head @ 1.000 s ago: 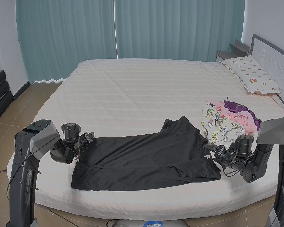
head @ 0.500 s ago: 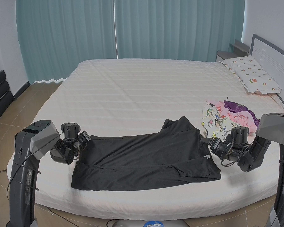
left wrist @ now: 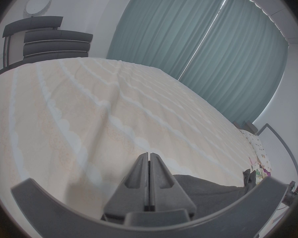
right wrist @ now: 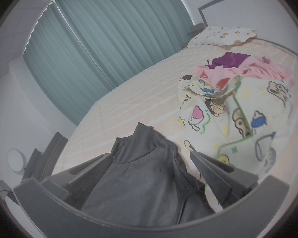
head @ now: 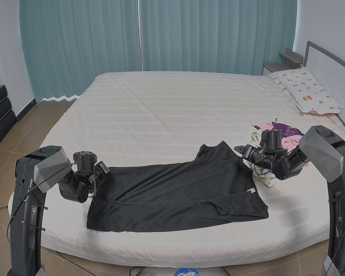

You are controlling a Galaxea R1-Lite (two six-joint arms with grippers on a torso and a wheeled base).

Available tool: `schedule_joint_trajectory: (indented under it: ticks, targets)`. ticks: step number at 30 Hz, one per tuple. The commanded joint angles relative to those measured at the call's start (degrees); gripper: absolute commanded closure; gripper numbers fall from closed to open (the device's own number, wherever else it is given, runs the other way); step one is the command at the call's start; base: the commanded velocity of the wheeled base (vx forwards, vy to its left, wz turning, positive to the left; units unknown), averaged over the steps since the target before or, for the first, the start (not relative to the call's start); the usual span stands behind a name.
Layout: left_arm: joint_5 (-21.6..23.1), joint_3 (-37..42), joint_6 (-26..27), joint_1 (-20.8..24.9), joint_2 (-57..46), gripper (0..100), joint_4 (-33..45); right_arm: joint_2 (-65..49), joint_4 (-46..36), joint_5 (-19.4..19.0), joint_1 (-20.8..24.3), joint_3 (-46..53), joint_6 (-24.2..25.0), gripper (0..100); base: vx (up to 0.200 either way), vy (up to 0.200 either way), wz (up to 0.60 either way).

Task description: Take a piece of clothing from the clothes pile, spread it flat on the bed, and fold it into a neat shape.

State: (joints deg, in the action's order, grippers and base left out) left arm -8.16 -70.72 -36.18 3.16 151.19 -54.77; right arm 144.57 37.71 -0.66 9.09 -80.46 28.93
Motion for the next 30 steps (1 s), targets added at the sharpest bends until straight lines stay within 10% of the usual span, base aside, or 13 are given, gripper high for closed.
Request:
schedule_joint_trajectory:
  ticks: [1, 28, 29, 30]
  targets:
    - [-0.11, 1.81, -0.38, 0.18, -1.16, 100, -0.25, 8.45, -3.96, 1.45, 0.57, -8.66, -2.74, 0, 0.0, 0.0, 0.0]
    - [-0.11, 2.69, -0.47, 0.18, -1.16, 100, -0.25, 19.08, -6.94, 4.17, -0.13, -26.15, -1.24, 0, 0.0, 0.0, 0.0]
    - [-0.11, 2.69, -0.56, 0.18, -1.16, 100, -0.25, 19.26, -6.94, 4.44, -0.04, -26.33, -1.24, 100, 0.0, 0.0, 0.0]
    - [-0.11, 2.69, -0.56, 0.18, -1.16, 100, -0.25, 19.26, -6.86, 4.44, -0.04, -26.33, -1.24, 100, 0.0, 0.0, 0.0]
